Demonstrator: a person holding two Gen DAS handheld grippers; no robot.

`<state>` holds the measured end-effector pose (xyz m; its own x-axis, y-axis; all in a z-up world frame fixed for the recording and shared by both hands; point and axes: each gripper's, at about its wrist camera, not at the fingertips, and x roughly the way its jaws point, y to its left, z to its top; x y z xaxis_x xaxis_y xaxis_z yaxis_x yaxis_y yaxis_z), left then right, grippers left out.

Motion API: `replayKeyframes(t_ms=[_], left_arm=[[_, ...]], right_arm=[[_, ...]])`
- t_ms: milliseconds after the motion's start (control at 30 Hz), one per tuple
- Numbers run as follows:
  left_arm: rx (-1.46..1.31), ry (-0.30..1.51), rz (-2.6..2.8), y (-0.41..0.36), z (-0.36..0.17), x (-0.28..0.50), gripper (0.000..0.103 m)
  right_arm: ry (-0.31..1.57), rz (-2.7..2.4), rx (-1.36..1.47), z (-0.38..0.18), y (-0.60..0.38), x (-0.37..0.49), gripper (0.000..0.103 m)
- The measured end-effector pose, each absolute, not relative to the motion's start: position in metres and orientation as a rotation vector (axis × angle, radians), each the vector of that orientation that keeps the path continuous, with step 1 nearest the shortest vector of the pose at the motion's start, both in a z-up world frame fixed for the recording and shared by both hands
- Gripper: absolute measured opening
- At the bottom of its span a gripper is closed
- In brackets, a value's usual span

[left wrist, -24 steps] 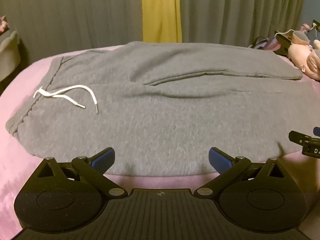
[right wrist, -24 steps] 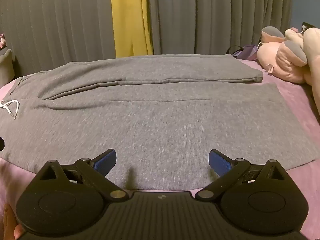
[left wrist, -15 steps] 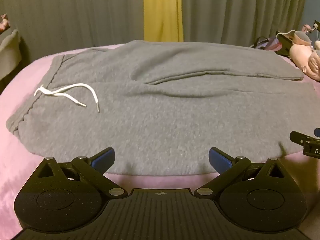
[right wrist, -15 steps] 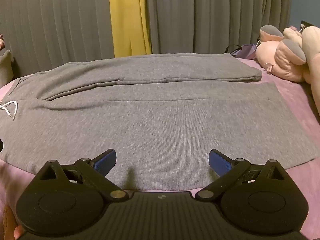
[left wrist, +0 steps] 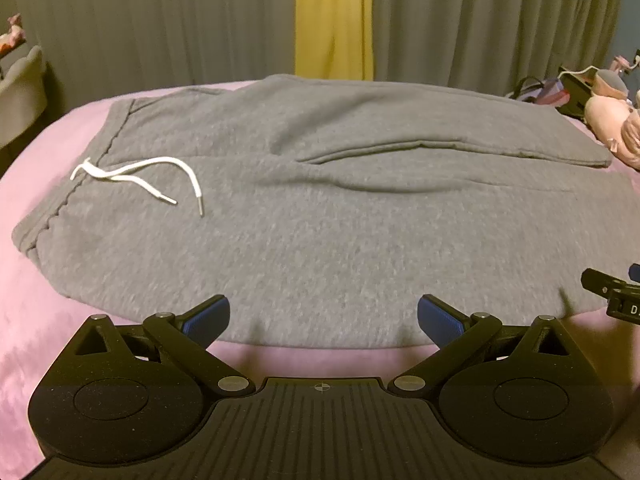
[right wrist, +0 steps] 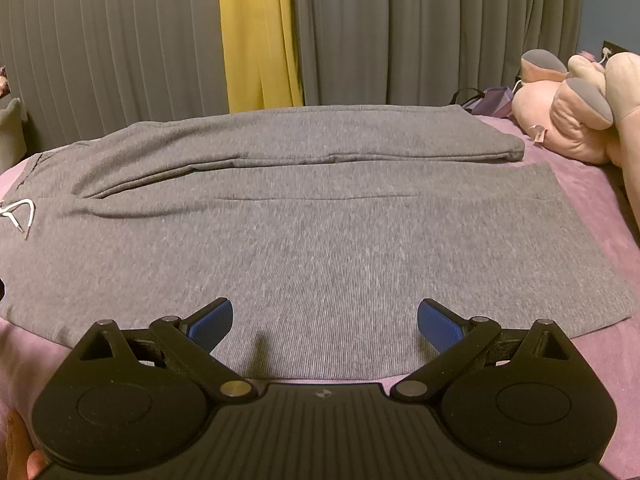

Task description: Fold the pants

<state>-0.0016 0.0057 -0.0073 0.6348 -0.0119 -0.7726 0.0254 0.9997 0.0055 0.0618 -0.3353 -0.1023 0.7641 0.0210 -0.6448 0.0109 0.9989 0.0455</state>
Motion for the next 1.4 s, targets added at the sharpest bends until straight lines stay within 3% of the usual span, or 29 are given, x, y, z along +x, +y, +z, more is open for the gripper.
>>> replayKeyframes(t_ms=[1400], left_arm=[[-0.017,0.903,-0.017,0.0131,-0.0061,0.0001,0.103]], right_arm=[[0.701,-0.005,0.051,-0.1064,-0.3341,0.0604,0.099]])
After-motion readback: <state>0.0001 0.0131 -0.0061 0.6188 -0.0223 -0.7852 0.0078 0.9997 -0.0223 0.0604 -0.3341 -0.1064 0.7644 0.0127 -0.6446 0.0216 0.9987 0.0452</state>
